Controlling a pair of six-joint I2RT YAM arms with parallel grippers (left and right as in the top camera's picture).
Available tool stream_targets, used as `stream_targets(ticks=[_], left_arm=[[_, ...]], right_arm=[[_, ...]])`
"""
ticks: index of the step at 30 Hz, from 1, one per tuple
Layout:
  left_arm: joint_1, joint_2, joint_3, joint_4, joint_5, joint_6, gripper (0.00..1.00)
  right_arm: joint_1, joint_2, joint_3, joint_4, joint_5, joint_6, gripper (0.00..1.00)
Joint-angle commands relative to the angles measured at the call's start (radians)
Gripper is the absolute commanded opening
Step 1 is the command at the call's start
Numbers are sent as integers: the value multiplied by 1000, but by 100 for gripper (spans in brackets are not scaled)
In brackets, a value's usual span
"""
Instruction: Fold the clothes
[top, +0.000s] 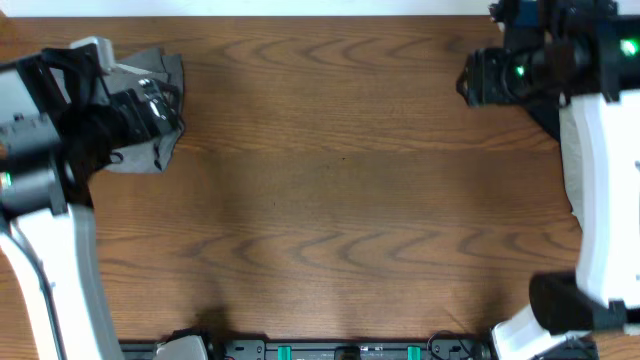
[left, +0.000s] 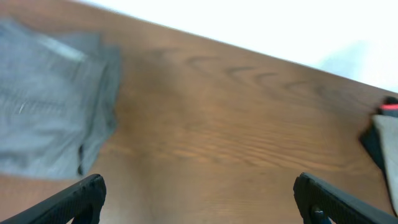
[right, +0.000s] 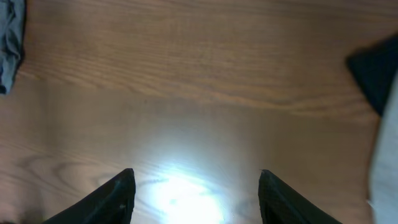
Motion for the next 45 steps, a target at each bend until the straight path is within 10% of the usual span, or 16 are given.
stream_targets(ticks=[1, 11, 22, 25, 26, 45], left_arm=[[-53, -76, -3, -10, 10, 36, 98], [-154, -279, -127, -37, -142, 6, 98], [-159, -605, -511, 180, -147, -58, 98], [-159, -627, -562, 212, -148, -58, 98], [-159, -624, -568, 212, -148, -58, 98], [-159, -557, -575, 211, -148, -58, 98]], right_arm=[[38, -99, 12, -34, 161, 71, 61], [157, -460, -176, -37, 263, 161, 60], [165, -930, -975, 542, 287, 195, 61], [165, -1007, -1131, 700, 332, 221, 76], [165, -1016, -1158, 730, 341, 220, 99], [164, -1003, -1251, 815, 417, 220, 99]])
